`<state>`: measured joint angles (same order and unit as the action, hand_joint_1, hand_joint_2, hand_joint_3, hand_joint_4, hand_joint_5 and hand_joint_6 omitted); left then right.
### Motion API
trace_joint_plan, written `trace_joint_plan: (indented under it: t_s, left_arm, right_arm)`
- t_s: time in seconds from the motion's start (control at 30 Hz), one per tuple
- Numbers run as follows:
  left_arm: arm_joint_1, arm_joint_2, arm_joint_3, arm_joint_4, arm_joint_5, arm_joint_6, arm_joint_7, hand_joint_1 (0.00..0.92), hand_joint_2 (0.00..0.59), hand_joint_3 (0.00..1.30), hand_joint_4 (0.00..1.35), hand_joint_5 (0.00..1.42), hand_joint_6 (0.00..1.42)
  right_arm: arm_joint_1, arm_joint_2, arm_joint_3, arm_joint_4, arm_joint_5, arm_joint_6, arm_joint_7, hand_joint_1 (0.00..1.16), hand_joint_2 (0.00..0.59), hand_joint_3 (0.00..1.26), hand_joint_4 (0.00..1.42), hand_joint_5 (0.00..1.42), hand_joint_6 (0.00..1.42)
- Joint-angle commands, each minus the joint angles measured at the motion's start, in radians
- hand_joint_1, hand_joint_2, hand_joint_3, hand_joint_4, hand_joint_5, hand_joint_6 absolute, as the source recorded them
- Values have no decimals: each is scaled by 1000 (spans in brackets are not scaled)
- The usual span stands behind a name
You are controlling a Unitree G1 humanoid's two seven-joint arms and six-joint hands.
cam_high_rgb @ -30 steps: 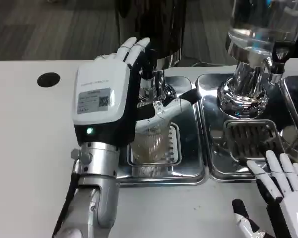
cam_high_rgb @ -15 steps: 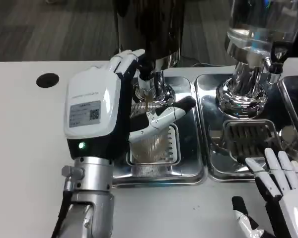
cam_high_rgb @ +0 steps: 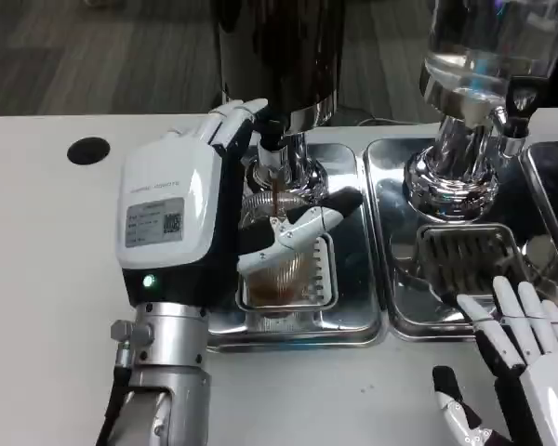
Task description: Grasp the cup under the faucet to collect the drink, then remove the cup.
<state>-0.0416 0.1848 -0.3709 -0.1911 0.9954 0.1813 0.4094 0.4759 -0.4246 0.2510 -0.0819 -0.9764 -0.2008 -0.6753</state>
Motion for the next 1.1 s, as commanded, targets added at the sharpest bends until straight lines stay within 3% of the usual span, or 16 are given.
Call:
trace_joint_plan:
  t_s: [0.03,1.1]
  left_arm:
    - [35,1,3,41,1,8,-2,2,67,401,304,525,427]
    - [16,2,20,63,-5,2,-8,3,68,393,294,526,397]
  right_arm:
    - [-3,4,4,5,-1,0,2,159,428,196,11,0,65]
    - [-6,-2,-5,-27,-9,4,14,183,434,196,11,0,65]
